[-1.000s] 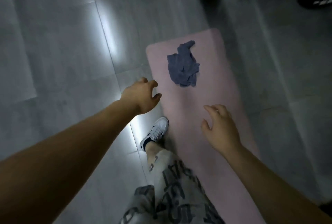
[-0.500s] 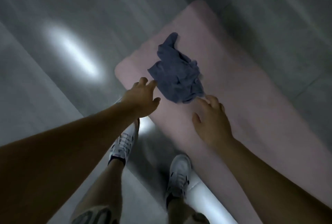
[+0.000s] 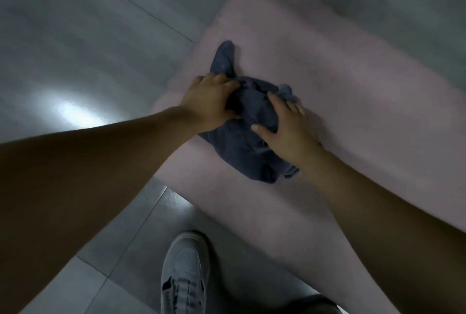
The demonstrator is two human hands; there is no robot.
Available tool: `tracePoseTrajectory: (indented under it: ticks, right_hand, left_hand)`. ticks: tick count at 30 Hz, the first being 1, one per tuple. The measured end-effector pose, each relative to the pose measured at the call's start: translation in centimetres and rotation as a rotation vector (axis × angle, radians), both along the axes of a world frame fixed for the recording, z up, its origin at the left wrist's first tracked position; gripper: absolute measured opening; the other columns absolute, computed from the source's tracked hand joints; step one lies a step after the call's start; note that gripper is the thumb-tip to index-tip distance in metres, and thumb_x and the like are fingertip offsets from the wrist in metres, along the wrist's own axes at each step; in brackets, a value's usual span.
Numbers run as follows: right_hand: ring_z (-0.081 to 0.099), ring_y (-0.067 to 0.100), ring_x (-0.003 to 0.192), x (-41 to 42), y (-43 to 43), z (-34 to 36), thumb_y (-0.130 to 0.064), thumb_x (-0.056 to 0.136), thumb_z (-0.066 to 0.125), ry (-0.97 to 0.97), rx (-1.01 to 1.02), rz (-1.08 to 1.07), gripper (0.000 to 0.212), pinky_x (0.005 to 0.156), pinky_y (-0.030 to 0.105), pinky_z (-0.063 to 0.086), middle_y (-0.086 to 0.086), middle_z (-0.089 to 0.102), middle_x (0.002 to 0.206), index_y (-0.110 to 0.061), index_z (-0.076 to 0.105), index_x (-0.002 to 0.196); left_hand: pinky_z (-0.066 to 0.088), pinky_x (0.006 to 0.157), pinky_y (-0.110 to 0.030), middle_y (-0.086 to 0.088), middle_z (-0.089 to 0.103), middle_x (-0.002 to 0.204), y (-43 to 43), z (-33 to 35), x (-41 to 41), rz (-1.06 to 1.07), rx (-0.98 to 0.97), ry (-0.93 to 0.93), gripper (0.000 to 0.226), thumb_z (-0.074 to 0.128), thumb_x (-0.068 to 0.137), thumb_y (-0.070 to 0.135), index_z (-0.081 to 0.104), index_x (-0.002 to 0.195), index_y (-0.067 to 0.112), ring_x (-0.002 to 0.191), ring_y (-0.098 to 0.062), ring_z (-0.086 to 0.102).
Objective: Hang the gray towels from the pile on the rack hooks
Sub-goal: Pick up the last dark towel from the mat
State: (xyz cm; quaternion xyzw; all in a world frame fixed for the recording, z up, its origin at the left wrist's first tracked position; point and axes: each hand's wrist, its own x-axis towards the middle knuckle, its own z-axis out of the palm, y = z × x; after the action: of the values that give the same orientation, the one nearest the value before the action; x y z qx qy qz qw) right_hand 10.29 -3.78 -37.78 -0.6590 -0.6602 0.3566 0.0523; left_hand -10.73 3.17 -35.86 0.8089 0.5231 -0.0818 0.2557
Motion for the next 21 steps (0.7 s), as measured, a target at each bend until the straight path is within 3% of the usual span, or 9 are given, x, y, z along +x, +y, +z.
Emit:
tracePoseTrajectory:
  ticks: [2,3,6,8,12,15,17,19,21]
  right_hand:
    - [0.057,0.03,0.112,0.2,-0.2,1.1,-0.046,0.091,0.066,0.036,-0.005,-0.021,0.042,0.092,0.043,0.05,0.008,0.066,0.119,-0.017,0.058,0.12]
    - [0.062,0.026,0.095,0.6,-0.5,2.4,-0.042,0.092,0.066,0.094,-0.014,-0.04,0.031,0.081,0.04,0.053,0.006,0.069,0.101,-0.015,0.06,0.106]
    - [0.058,0.011,0.073,2.4,-2.1,8.5,-0.029,0.093,0.068,0.278,-0.053,-0.159,0.017,0.068,0.031,0.05,-0.006,0.062,0.077,-0.017,0.058,0.086]
    - [0.055,0.012,0.074,4.0,-3.8,14.0,-0.025,0.093,0.068,0.315,-0.063,-0.213,0.016,0.067,0.027,0.045,-0.002,0.059,0.079,-0.015,0.058,0.086]
    - [0.059,0.003,0.08,7.6,-6.9,27.2,-0.017,0.095,0.066,0.398,-0.1,-0.335,0.009,0.07,0.014,0.045,0.0,0.067,0.091,-0.008,0.065,0.096]
    - [0.061,-0.004,0.073,9.6,-8.8,38.0,-0.018,0.095,0.066,0.447,-0.106,-0.419,0.008,0.066,0.011,0.047,-0.003,0.071,0.083,-0.012,0.069,0.091]
    - [0.063,-0.004,0.076,10.4,-10.0,45.1,-0.018,0.095,0.067,0.488,-0.08,-0.471,0.006,0.069,0.01,0.048,-0.009,0.072,0.083,-0.019,0.07,0.09]
    - [0.064,-0.002,0.08,11.2,-11.2,51.7,-0.02,0.096,0.066,0.491,-0.029,-0.525,0.007,0.073,0.012,0.049,-0.011,0.072,0.087,-0.022,0.07,0.091]
    - [0.063,0.003,0.08,12.2,-12.5,57.6,-0.021,0.097,0.063,0.459,0.011,-0.554,0.011,0.074,0.018,0.049,-0.007,0.071,0.086,-0.019,0.07,0.09]
  left_hand:
    - [0.037,0.095,-0.042,-0.007,0.061,0.119,0.1,1.6,0.4,-0.021,-0.024,-0.094,0.045,0.06,0.085,0.045,0.064,0.124,0.022,0.115,-0.032,0.053]
    - [0.04,0.091,-0.04,-0.01,0.061,0.109,-0.2,2.6,0.5,-0.033,-0.038,-0.14,0.044,0.056,0.082,0.047,0.068,0.113,0.018,0.108,-0.033,0.055]
    - [0.043,0.091,-0.03,-0.004,0.056,0.103,-1.6,7.9,1.6,0.009,-0.157,-0.29,0.035,0.06,0.083,0.038,0.067,0.109,0.015,0.1,-0.024,0.053]
    - [0.042,0.075,-0.017,0.005,0.057,0.089,-2.8,12.8,3.0,0.053,-0.274,-0.355,0.013,0.064,0.09,0.018,0.058,0.101,0.016,0.087,-0.017,0.053]
    - [0.037,0.061,-0.023,0.004,0.05,0.074,-4.9,24.7,5.8,0.112,-0.426,-0.484,0.021,0.071,0.088,0.014,0.051,0.091,0.011,0.068,-0.012,0.045]
    - [0.048,0.072,-0.018,-0.003,0.064,0.088,-6.4,35.0,7.6,0.244,-0.656,-0.721,0.031,0.075,0.088,0.022,0.057,0.108,0.006,0.077,-0.009,0.059]
    - [0.054,0.088,-0.03,-0.013,0.071,0.11,-7.7,41.9,8.8,0.259,-0.855,-0.81,0.036,0.067,0.095,0.031,0.061,0.12,0.006,0.101,-0.018,0.067]
    - [0.054,0.094,-0.036,-0.017,0.071,0.116,-9.1,48.3,10.1,0.254,-0.975,-0.782,0.044,0.058,0.098,0.04,0.064,0.122,0.003,0.108,-0.025,0.068]
    - [0.054,0.09,-0.035,-0.014,0.073,0.113,-10.3,54.3,11.1,0.267,-0.968,-0.712,0.047,0.056,0.098,0.047,0.068,0.117,0.006,0.1,-0.02,0.069]
